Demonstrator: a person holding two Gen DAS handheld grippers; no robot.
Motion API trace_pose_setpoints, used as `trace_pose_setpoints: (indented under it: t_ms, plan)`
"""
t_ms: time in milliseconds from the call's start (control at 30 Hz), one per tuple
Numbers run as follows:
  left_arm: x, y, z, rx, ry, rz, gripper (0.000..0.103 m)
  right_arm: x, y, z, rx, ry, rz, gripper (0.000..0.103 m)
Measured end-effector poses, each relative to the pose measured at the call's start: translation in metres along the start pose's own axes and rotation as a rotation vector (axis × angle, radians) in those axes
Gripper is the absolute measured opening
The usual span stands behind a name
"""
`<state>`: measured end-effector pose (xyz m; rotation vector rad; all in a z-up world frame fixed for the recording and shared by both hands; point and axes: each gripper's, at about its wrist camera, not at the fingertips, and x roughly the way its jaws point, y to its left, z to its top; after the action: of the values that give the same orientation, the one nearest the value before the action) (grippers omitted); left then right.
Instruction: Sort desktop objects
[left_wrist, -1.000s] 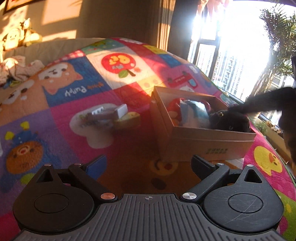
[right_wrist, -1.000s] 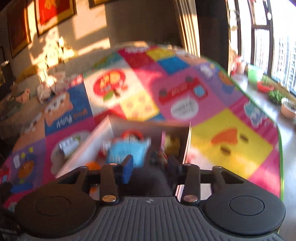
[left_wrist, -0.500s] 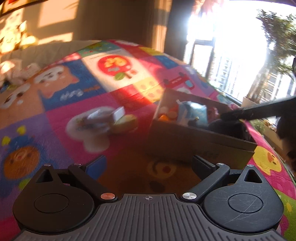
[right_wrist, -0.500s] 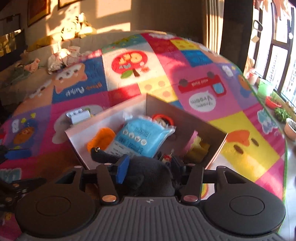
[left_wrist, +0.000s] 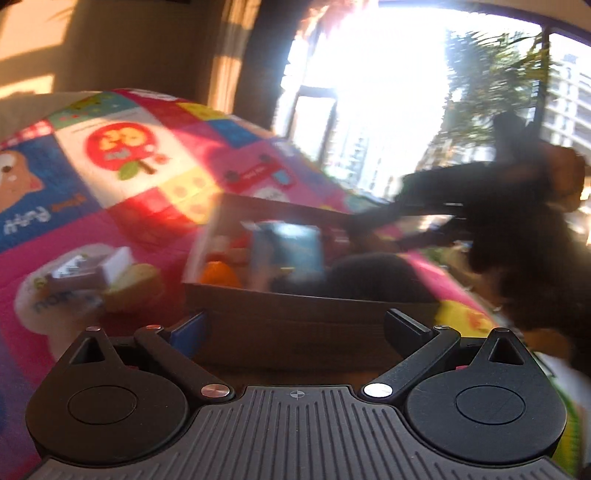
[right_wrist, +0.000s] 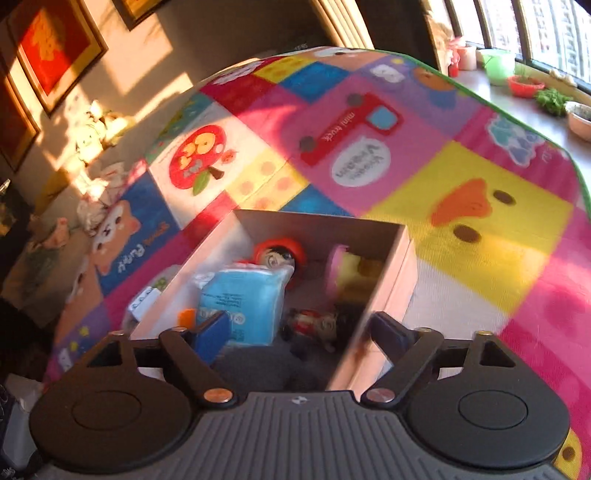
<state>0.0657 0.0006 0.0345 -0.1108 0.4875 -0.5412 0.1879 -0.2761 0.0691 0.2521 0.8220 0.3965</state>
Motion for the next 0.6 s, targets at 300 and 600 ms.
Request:
trace_pose_setpoints:
  t_ms: [300,600]
  plan:
    - [-0.055,0.007,-0.010,-0.076,-0.032,0.391,0.103,0.007,0.075,0.017,-0.311,-0.174,-0.125,0.087]
    - [-0.078,0.061,-0.037,-0.267,0.034,0.580,0.103,0.103,0.249,0.022,-0.649,0.086,0.046,0.091]
